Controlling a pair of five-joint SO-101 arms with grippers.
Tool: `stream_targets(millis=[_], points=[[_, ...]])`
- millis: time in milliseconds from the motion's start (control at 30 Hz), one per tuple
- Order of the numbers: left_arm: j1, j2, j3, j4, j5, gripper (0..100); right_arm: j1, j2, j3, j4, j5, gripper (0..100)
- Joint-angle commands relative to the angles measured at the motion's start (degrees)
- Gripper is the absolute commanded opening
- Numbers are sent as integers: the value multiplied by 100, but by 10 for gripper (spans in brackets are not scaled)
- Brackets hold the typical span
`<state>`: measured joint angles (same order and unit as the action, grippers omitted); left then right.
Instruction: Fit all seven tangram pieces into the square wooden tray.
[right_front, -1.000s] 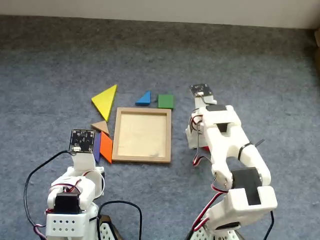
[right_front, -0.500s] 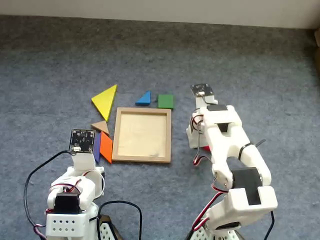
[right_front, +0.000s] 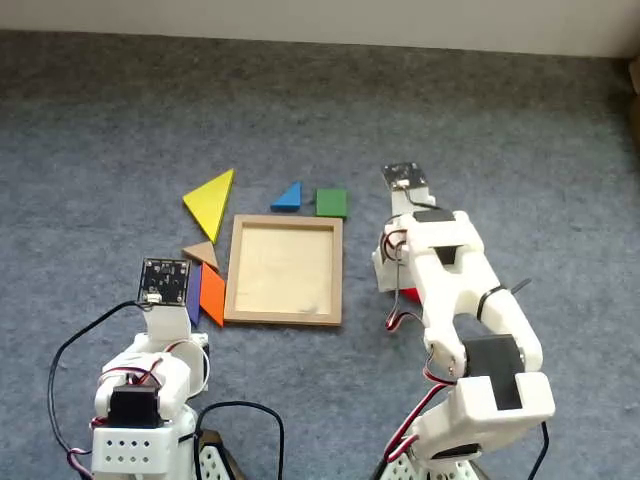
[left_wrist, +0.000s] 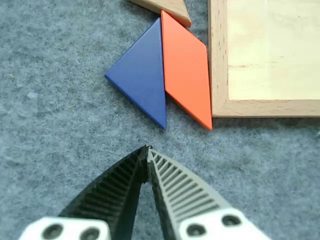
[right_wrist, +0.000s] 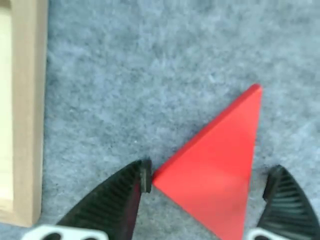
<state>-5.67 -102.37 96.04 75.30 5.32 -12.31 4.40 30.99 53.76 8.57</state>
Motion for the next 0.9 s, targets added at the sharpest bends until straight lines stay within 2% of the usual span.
stream_targets(millis=[0,133,300,533,733,867], points=[[-84,-75,110,26,-35,7,145,-40,-321,-92,26,282],[-84,-75,110,26,-35,7,145,-40,-321,-66,44,265],[-84,-75,110,26,-35,7,145,-92,-356,215,70,166],[-84,-75,110,26,-35,7,66,-101,-374,391,79,152],[-84,-75,110,26,-35,7,13,-312,-374,541,62,163],[-84,-75,110,26,-35,7,4,-1103,-330,1095,35,272]])
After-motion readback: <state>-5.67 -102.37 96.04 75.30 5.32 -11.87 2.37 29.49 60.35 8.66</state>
